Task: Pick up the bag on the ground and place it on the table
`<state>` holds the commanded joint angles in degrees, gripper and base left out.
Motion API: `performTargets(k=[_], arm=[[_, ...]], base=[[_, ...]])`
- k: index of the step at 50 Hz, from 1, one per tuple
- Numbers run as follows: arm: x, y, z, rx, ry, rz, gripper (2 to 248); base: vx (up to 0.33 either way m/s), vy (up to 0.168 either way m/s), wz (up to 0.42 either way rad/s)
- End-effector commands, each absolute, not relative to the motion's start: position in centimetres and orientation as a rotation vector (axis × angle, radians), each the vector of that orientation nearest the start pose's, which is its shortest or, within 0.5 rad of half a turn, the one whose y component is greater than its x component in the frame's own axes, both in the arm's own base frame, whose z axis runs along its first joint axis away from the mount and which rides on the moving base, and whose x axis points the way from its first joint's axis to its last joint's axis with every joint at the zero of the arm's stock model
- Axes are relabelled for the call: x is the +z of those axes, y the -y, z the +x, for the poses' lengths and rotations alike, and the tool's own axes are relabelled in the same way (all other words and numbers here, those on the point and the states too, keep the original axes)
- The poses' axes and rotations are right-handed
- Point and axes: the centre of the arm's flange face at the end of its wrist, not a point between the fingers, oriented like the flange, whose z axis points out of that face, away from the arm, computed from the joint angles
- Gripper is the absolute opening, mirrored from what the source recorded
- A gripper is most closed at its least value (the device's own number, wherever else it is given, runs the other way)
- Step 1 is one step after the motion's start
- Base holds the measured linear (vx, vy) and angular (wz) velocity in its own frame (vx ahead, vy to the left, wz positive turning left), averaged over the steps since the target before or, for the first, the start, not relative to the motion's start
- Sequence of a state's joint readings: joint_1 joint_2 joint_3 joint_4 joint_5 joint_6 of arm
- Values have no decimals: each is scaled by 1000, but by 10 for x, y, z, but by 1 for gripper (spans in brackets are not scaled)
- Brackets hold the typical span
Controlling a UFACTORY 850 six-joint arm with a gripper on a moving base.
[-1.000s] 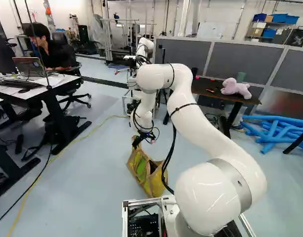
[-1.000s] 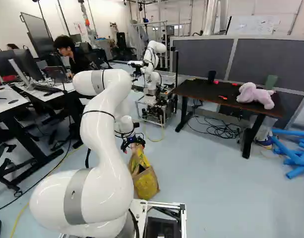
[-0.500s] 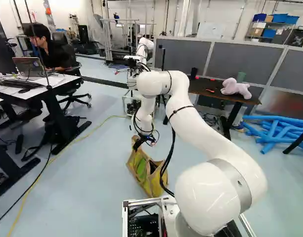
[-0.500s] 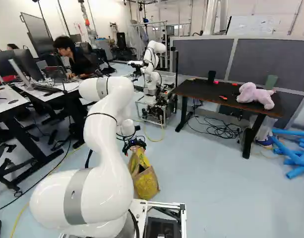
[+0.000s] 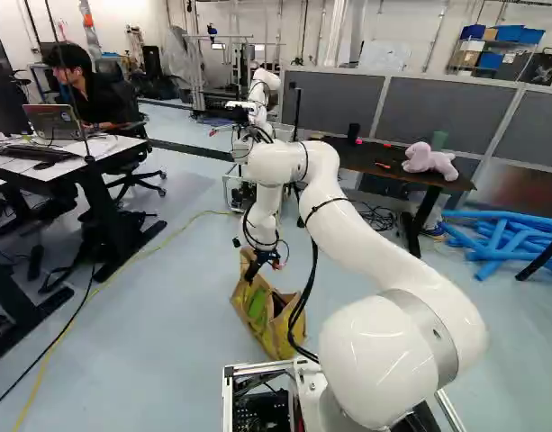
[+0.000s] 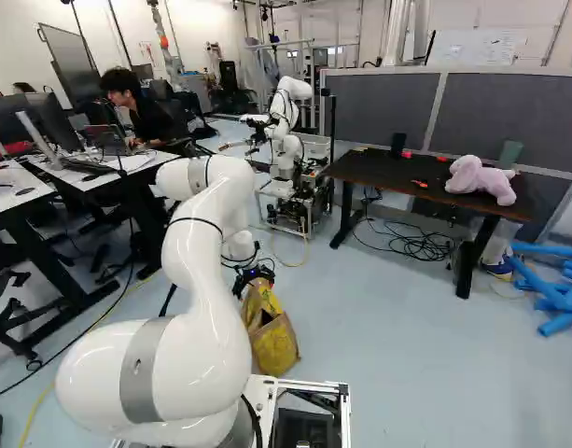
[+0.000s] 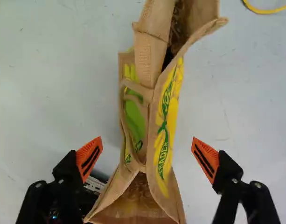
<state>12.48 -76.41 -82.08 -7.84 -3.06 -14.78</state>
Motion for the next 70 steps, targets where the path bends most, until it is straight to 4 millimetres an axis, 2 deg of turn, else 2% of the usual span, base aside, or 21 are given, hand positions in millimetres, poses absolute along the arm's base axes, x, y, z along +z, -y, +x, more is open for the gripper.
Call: performTargets(k=[57, 65, 66, 70], arm=[[-130, -124, 563, -43, 957, -3002, 247], [-135, -124, 563, -43, 957, -3002, 247], [-135, -124, 563, -43, 957, -3002, 216], [-136, -124, 563, -43, 957, -3002, 216]], base=[[0, 0, 0], [0, 0, 0], [0, 0, 0], [0, 0, 0]])
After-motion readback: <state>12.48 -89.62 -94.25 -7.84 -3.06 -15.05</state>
